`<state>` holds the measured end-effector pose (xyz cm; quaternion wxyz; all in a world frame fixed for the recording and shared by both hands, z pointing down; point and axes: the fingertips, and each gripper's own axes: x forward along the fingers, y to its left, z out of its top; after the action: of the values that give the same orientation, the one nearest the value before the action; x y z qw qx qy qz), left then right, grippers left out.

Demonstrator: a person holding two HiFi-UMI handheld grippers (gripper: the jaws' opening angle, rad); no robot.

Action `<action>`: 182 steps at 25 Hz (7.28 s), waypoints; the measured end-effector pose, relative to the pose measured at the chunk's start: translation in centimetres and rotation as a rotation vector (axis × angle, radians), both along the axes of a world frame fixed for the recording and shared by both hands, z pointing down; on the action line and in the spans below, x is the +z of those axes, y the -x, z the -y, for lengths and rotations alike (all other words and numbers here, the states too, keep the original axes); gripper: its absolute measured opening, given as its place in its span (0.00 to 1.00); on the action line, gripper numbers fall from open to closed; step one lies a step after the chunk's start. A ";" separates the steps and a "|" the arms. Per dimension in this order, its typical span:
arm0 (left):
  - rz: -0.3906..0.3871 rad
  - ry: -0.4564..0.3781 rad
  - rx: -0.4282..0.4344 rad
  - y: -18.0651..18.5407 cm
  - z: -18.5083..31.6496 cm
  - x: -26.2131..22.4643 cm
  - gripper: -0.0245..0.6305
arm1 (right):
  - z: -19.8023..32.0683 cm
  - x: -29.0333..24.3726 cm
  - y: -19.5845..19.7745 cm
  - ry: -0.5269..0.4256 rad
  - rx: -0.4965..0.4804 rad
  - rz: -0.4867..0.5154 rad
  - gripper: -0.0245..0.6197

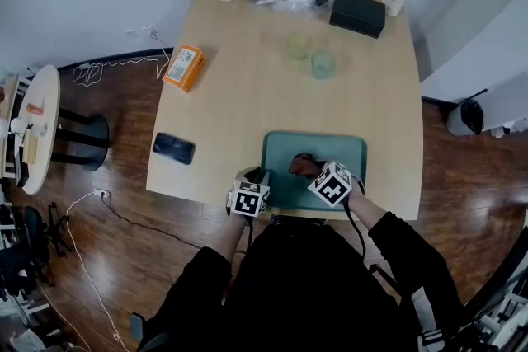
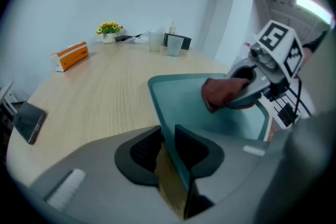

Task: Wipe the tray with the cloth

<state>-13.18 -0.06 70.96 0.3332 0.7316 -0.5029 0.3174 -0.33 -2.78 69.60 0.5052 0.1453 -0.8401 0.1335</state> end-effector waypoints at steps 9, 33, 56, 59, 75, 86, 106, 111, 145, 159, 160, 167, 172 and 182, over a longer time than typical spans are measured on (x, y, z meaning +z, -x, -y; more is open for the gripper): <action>-0.003 -0.019 -0.001 -0.1 0.0 -0.2 0.14 | -11.4 -0.2 1.1 0.076 -0.194 0.029 0.24; -0.023 -0.026 0.016 -0.3 -0.1 -0.3 0.14 | 0.8 0.0 4.6 -0.017 -0.129 -0.023 0.24; -0.044 -0.068 0.031 -0.6 0.3 -0.4 0.12 | 2.6 0.8 9.9 -0.056 -0.507 -0.126 0.23; -0.036 -0.080 0.032 -0.4 0.3 -0.4 0.12 | 7.3 0.2 10.7 -0.070 -0.275 -0.113 0.22; -0.036 -0.053 0.015 0.8 -0.1 -0.4 0.12 | 5.9 0.0 8.9 -0.091 0.032 -0.082 0.22; -0.034 -0.045 0.017 -0.2 -0.4 -0.2 0.12 | 8.0 0.2 -16.7 -0.047 0.549 -0.096 0.22; -0.033 -0.085 0.051 0.1 0.0 -0.3 0.12 | 0.2 0.6 12.5 -0.046 -0.045 -0.068 0.22; -0.035 -0.071 0.036 0.6 -0.2 -0.5 0.12 | 2.2 0.4 5.9 -0.062 0.099 -0.076 0.22; -0.072 -0.052 -0.009 0.8 -0.2 -0.3 0.09 | -2.5 0.4 -0.7 -0.070 0.145 -0.056 0.21; -0.075 -0.048 0.002 0.5 -0.1 -0.4 0.10 | -3.6 0.4 -9.6 -0.055 0.316 -0.077 0.21; -0.084 -0.044 0.002 0.6 -0.1 -0.5 0.10 | -4.2 0.4 -7.1 -0.051 0.267 -0.062 0.21; -0.116 -0.028 -0.003 0.6 0.0 -0.5 0.09 | -9.4 0.6 9.8 -0.064 -0.150 0.009 0.21; -0.141 -0.003 -0.006 0.9 0.1 -0.4 0.08 | -10.1 0.8 11.5 -0.069 -0.152 0.014 0.21; -0.094 -0.037 -0.002 1.2 -0.1 -0.1 0.08 | -10.3 1.0 1.7 -0.073 -0.057 -0.040 0.21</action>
<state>-14.42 0.00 70.88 0.3433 0.7514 -0.4930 0.2731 -2.07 7.54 70.57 0.5200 0.1422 -0.8379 0.0852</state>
